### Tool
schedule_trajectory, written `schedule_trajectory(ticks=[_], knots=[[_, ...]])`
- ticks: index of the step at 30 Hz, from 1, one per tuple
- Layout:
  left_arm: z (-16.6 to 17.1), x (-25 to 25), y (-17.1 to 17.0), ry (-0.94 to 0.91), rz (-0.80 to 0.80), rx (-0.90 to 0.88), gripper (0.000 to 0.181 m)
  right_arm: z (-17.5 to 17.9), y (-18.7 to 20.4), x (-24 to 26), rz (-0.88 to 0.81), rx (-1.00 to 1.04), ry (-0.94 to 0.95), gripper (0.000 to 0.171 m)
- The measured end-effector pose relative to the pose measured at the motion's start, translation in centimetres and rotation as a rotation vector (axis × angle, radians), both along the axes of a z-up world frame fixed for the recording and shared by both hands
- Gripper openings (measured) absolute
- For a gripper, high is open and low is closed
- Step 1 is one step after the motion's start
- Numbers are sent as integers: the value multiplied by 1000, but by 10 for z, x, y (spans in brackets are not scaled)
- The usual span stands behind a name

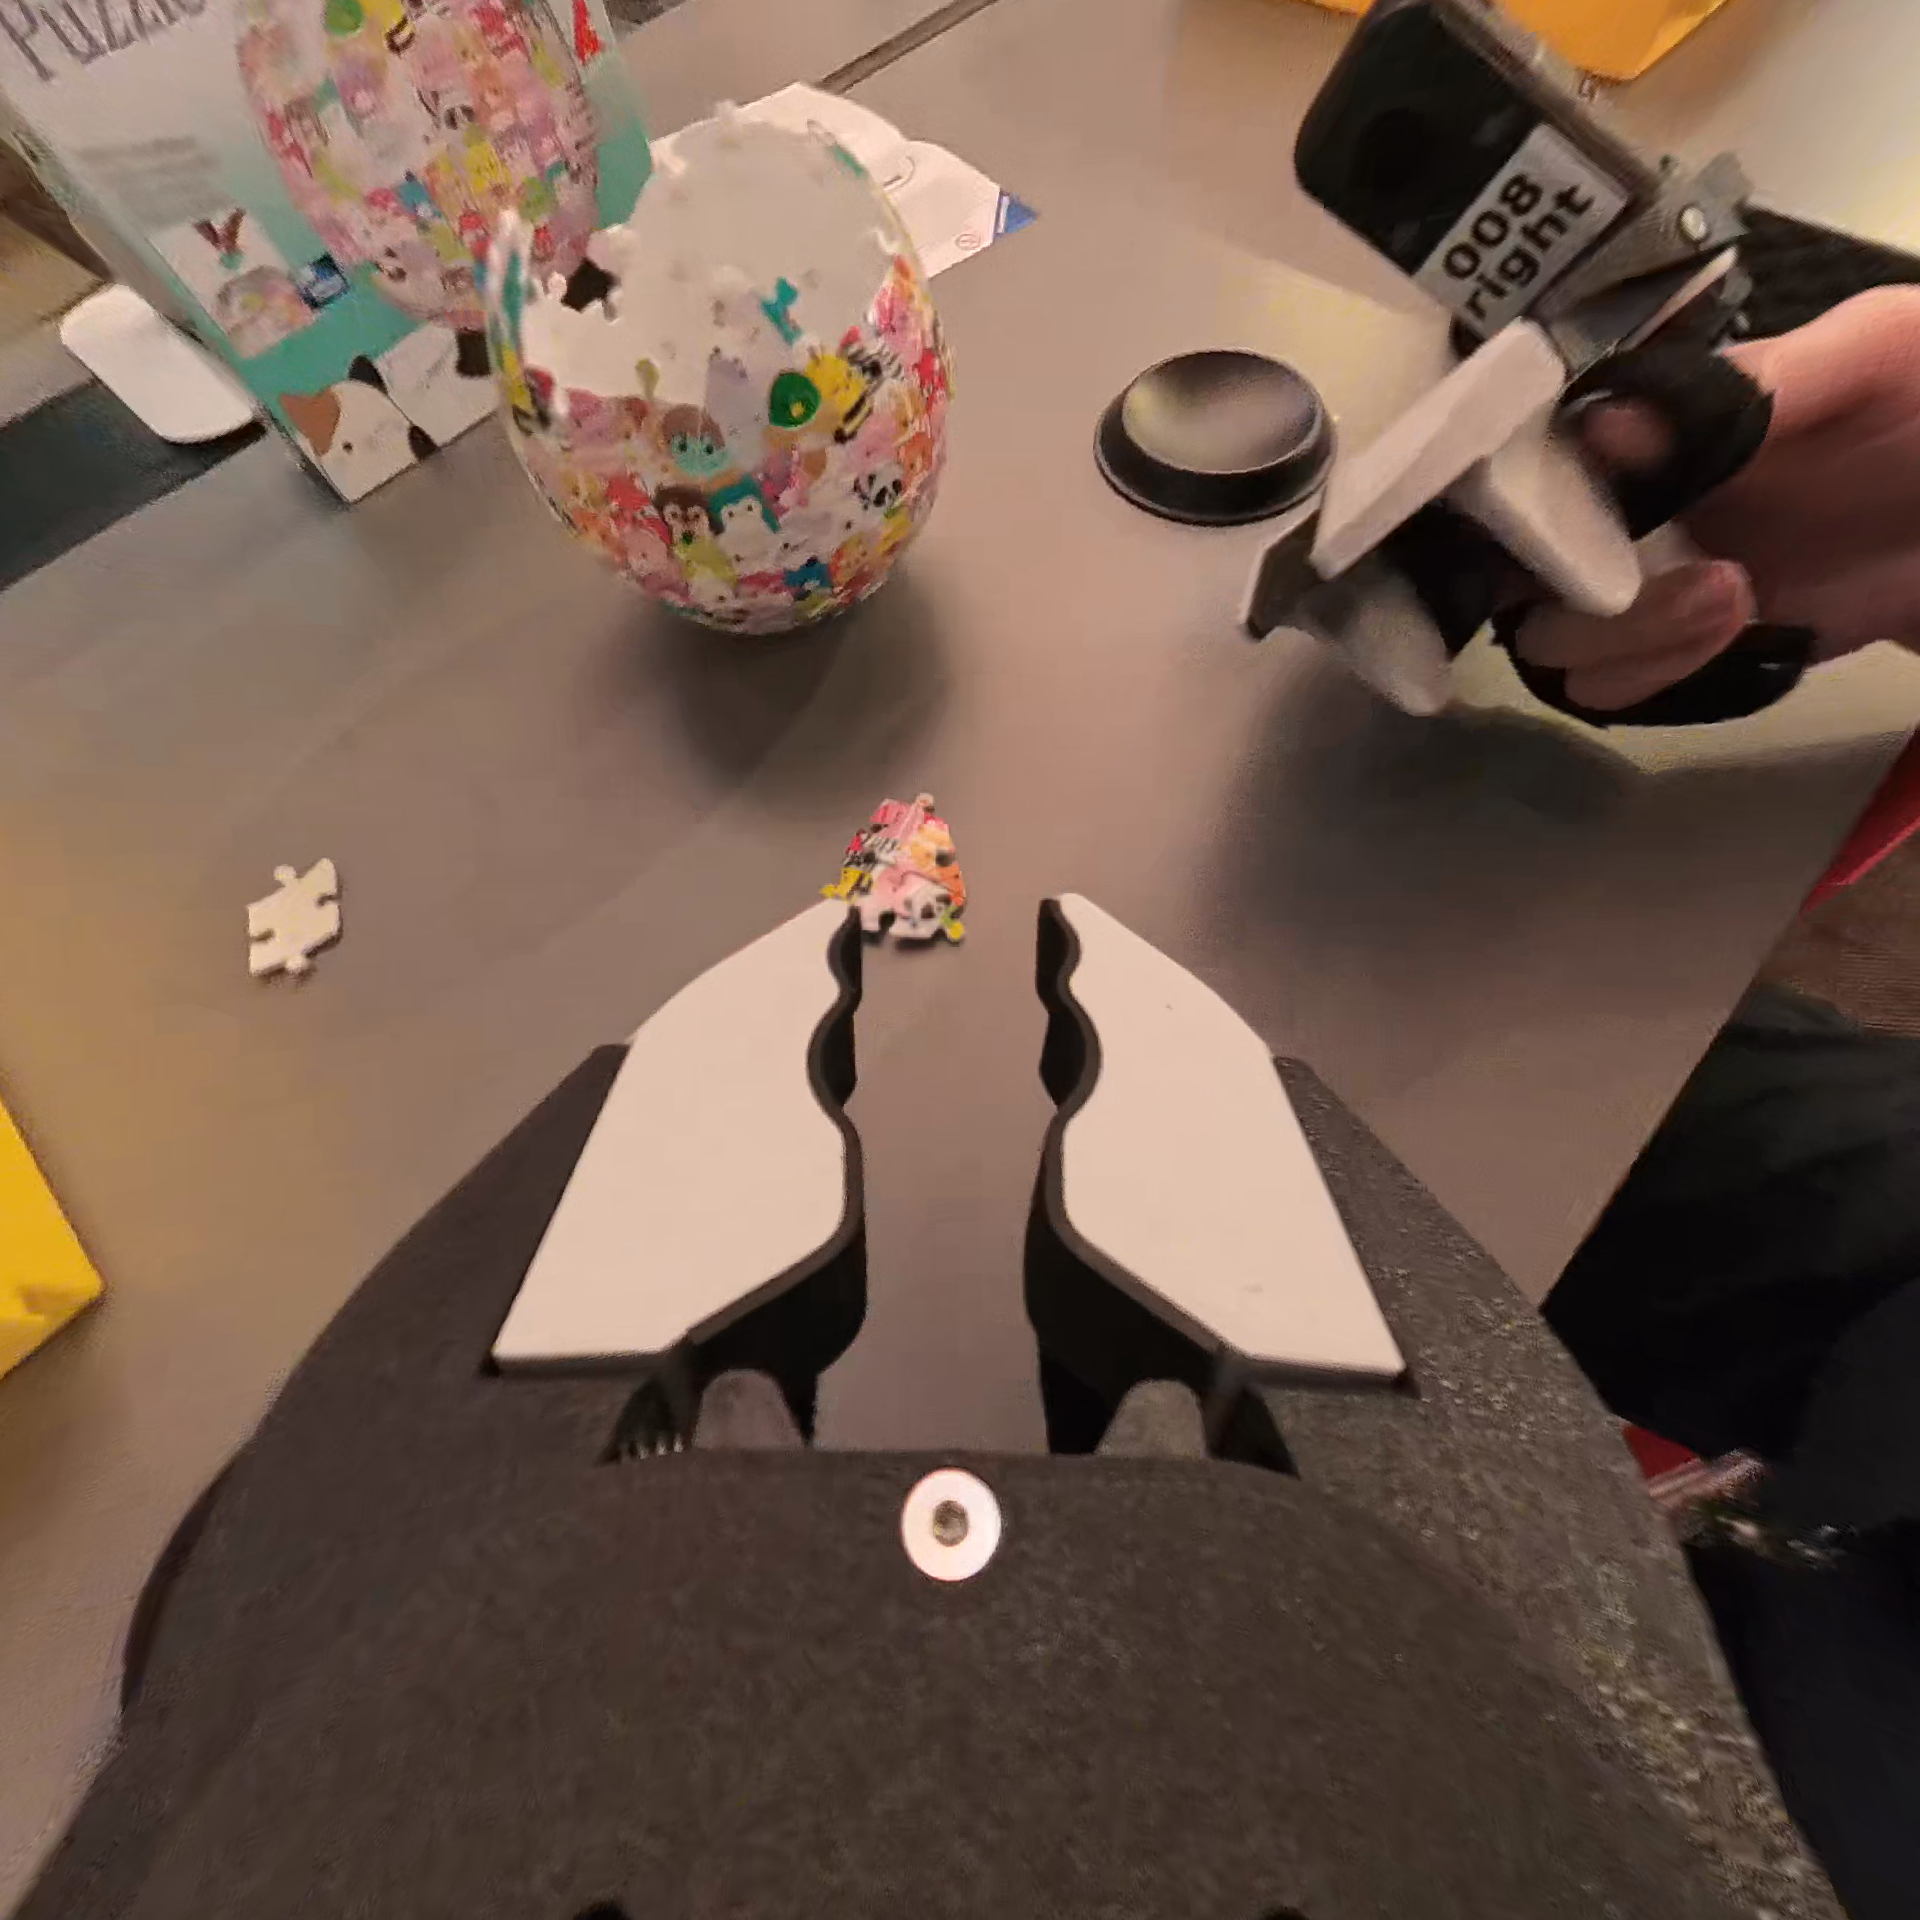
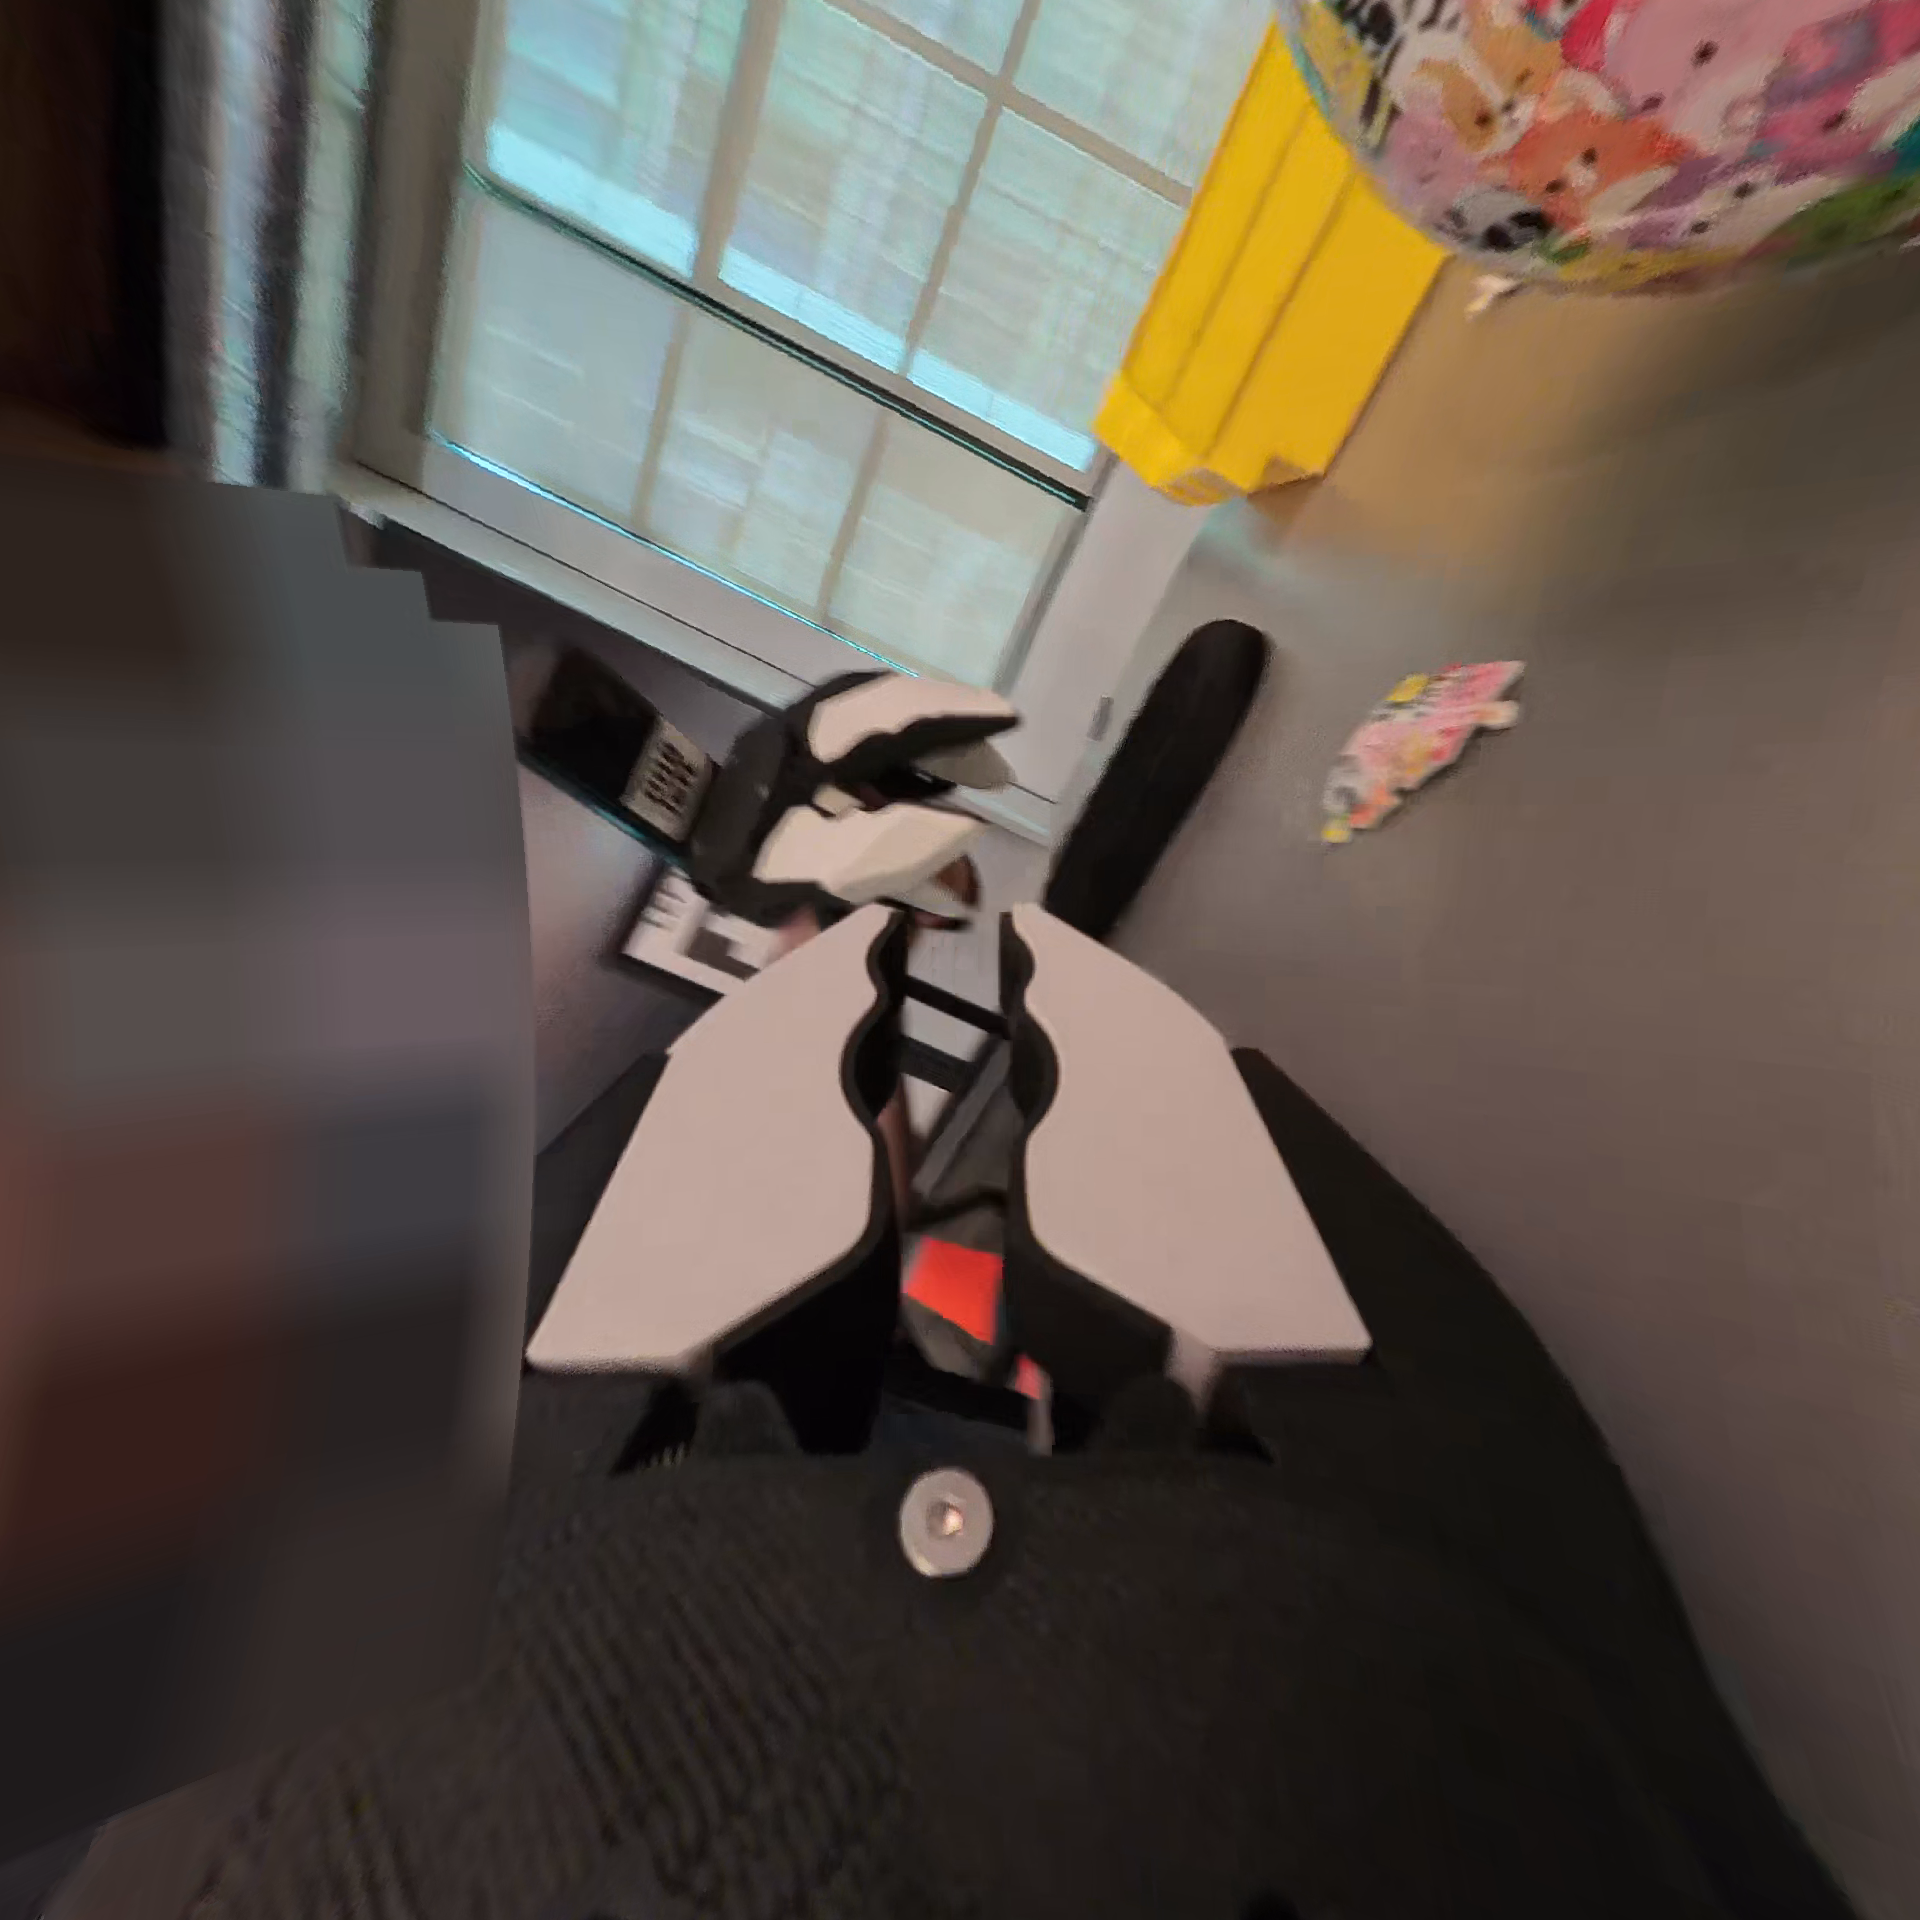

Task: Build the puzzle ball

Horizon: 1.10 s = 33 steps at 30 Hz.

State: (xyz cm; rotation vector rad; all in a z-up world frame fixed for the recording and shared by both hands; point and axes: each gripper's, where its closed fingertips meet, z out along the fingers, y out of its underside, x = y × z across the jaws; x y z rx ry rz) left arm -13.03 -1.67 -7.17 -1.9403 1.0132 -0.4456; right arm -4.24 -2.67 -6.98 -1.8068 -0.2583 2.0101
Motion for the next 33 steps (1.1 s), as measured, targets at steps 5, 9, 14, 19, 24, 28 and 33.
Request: schedule_trajectory(ticks=[5, 9, 14, 19, 24, 28, 33], knots=[[-21, 1, 7, 47, -28, -40, 48, -21, 12, -4, -7, 187, -223, 26], [-55, 17, 19, 168, -83, -80, 60, -37, 20, -14, 5, 357, -426, 29], [-77, 30, 41, 247, -165, -102, 67, -35, 22, -21, -2, 447, -458, 32], [-83, 27, 48, 257, -192, -155, 63, -38, 26, -19, -25, 448, -487, 32], [-86, 27, 47, 229, -204, -221, 56, -41, 26, -22, 5, 457, -501, 33], [-85, 25, 46, 220, -204, -204, 47, -39, 26, -21, -1, 450, -481, 33], [-85, 25, 43, 223, -209, -191, 42, -39, 25, -20, 9, 430, -471, 33]])
